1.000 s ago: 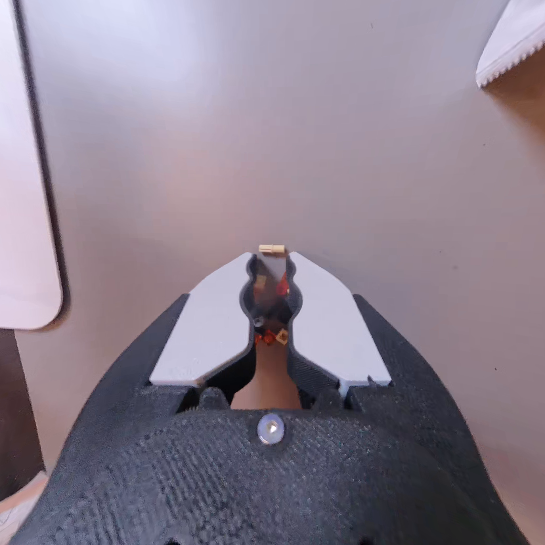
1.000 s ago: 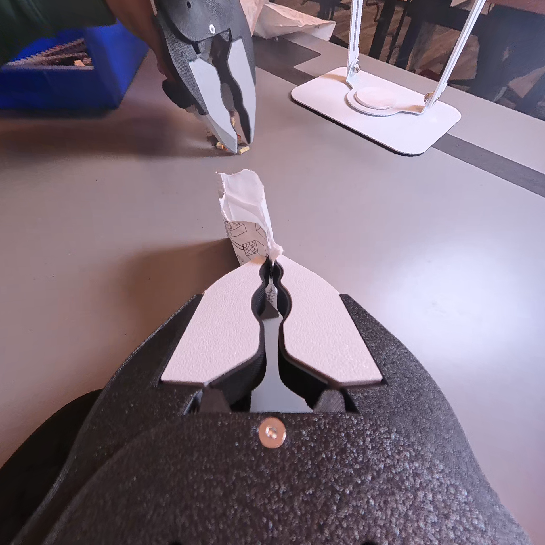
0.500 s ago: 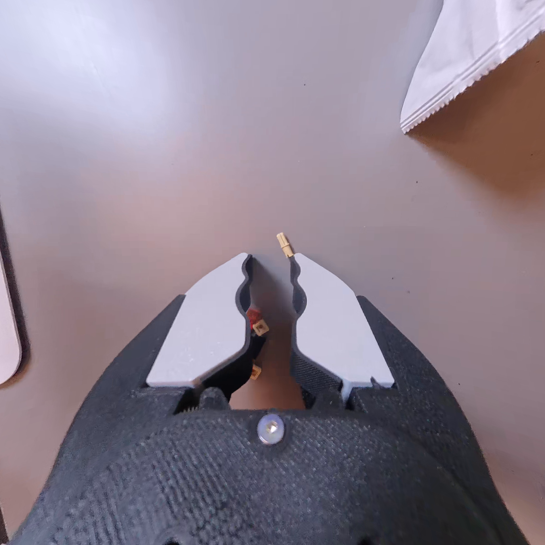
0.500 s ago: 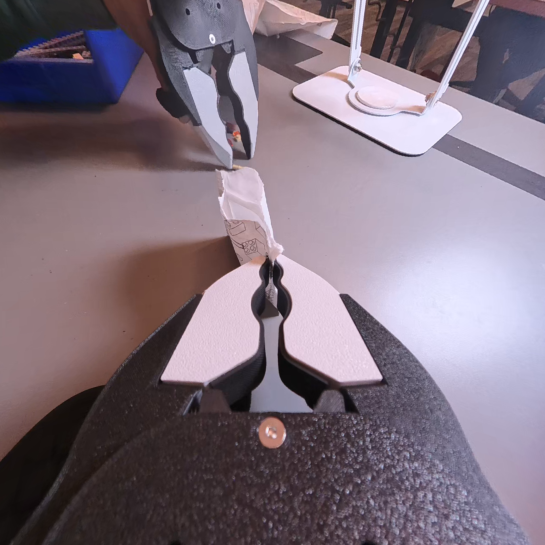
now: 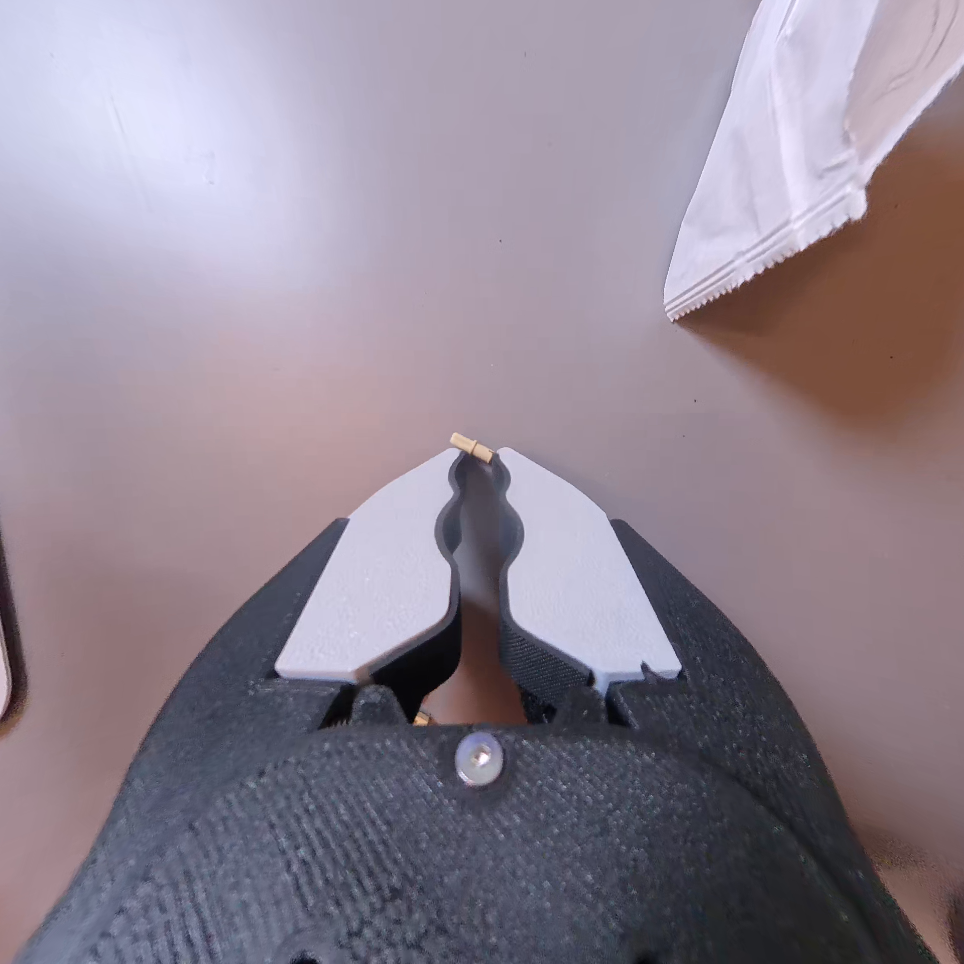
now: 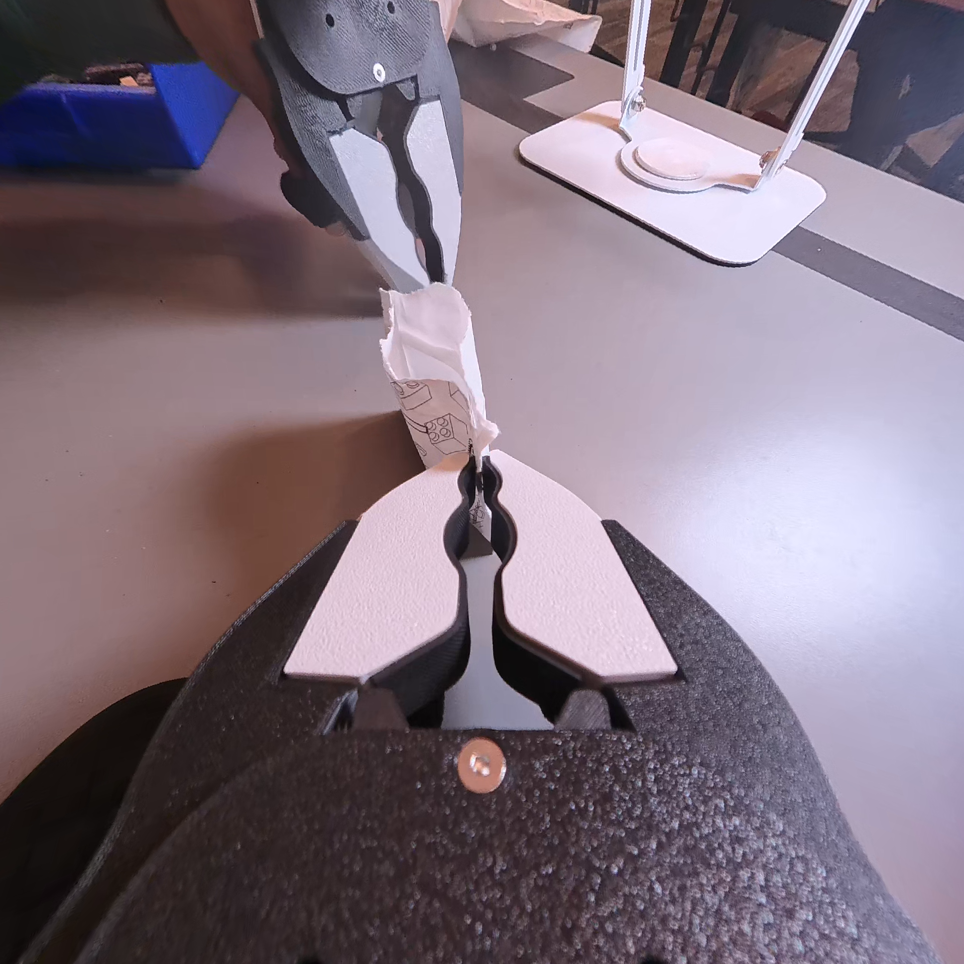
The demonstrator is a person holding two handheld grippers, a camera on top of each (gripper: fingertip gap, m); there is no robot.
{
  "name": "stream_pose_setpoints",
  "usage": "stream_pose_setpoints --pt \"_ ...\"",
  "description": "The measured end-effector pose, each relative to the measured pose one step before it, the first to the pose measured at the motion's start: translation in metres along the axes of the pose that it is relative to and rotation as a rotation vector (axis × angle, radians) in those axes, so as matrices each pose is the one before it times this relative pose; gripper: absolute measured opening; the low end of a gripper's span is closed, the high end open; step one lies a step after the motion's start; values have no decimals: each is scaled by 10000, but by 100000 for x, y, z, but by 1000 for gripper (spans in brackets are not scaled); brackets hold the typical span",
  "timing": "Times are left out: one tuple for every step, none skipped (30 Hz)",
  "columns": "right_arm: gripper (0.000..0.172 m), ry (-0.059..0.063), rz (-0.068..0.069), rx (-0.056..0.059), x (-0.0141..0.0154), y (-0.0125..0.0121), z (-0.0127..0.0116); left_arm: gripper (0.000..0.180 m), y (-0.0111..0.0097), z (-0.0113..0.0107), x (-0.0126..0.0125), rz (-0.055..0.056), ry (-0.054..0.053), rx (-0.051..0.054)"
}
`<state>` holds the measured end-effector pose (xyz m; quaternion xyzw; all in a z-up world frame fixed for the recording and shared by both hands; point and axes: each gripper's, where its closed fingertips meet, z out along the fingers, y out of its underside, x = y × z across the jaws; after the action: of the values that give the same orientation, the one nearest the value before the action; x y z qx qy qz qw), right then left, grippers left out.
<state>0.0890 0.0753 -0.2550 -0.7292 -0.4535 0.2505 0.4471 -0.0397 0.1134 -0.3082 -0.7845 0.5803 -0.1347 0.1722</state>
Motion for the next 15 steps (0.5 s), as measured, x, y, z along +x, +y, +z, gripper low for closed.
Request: stream_pose_setpoints --pt "2 3 -7 -2 0 5 -6 9 -233 96 41 124 -88 71" --pt "2 2 -4 0 5 9 5 8 -200 87 6 89 -101 46" --pt "2 2 0 -1 2 1 0 8 -145 57 -2 67 -70 5" --pt "2 -1 3 -2 6 0 3 8 -141 53 -24 94 -92 13" --pt "2 -1 4 -1 9 13 0 8 -115 50 -33 97 -88 22" --pt "2 1 -1 -1 7 5 -8 8 -88 27 -20 72 -61 19" --pt "2 3 -6 -1 8 -8 -5 8 -91 30 -7 66 -40 39" --pt "2 2 -6 -1 -2 3 -5 8 -150 -4 5 58 -28 105" --pt "2 2 -5 -1 2 17 -8 8 -262 -100 6 27 -15 186" --pt "2 6 -5 -2 11 2 -1 8 -404 -244 47 23 3 255" --pt "2 9 -6 -1 30 4 -4 8 -627 -412 124 65 17 349" --pt "2 8 0 -5 28 12 10 8 -880 -568 251 94 39 419" --pt "2 3 6 -9 16 34 17 8 -1123 -669 417 144 68 457" --pt "2 -2 6 -4 9 9 35 8 -1385 -699 657 244 130 510" --pt "2 -1 5 -5 12 10 34 8 -1476 -638 766 293 152 461"
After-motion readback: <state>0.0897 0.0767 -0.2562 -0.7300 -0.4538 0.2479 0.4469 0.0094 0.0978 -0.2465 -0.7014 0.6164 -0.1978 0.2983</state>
